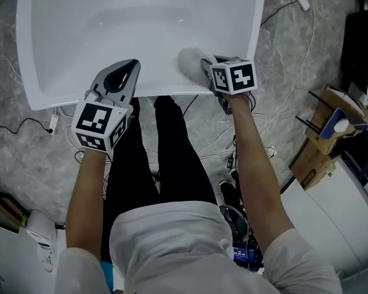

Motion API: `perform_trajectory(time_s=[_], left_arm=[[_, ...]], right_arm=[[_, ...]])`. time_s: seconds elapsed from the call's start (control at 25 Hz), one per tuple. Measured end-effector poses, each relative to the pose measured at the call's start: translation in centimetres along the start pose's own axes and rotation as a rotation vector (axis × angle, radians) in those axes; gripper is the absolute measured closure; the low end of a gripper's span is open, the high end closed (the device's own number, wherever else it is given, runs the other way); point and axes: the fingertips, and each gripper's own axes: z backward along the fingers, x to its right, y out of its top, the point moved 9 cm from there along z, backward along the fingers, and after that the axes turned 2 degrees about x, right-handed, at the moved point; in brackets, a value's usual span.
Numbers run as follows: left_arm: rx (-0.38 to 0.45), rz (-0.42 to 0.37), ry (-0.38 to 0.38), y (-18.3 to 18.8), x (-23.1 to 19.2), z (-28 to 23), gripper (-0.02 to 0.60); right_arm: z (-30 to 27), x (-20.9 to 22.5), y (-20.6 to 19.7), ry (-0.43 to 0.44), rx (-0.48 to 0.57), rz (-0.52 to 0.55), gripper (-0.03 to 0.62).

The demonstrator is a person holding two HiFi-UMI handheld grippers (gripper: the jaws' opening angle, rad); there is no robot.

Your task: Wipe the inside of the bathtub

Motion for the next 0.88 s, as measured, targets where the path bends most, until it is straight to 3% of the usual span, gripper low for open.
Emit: perform_trajectory(time_s=[0.88], left_arm=[[0.045, 0.082, 0.138, -1.4, -5.6, 4.6, 0.569]], right_arm=[[-4.6, -10.9, 4.5, 0.135, 0.02, 0.063, 0.497]])
